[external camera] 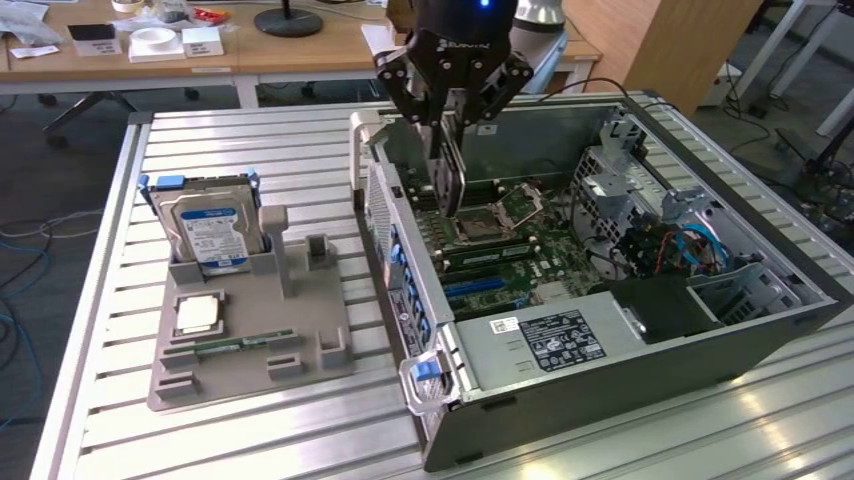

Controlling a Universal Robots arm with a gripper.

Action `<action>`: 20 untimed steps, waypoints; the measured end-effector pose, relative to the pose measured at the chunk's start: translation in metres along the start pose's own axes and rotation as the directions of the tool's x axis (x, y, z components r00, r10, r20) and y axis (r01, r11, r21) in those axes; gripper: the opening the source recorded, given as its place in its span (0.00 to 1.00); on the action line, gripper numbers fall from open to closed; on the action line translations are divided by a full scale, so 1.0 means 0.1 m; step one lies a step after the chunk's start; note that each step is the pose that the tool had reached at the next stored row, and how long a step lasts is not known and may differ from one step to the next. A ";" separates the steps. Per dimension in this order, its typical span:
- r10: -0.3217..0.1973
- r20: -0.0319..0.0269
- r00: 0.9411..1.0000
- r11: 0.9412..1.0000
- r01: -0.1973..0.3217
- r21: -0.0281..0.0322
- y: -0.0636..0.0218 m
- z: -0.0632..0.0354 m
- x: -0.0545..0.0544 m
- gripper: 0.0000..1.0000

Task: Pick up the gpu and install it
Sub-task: 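Pick up the gpu and move the gpu toward the slot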

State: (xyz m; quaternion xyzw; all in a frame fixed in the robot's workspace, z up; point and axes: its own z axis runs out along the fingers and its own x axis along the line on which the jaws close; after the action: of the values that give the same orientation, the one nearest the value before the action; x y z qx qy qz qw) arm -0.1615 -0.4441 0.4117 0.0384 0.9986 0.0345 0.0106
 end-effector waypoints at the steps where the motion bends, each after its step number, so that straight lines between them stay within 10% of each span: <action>1: 0.000 0.000 1.000 1.000 0.000 0.000 0.002 0.001 -0.03 0.27; 20: 0.000 0.000 1.000 1.000 0.000 -0.003 0.040 0.012 -0.52 0.27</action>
State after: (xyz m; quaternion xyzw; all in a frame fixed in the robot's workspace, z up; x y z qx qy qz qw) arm -0.1093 -0.4441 0.4118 0.0384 0.9986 0.0359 0.0105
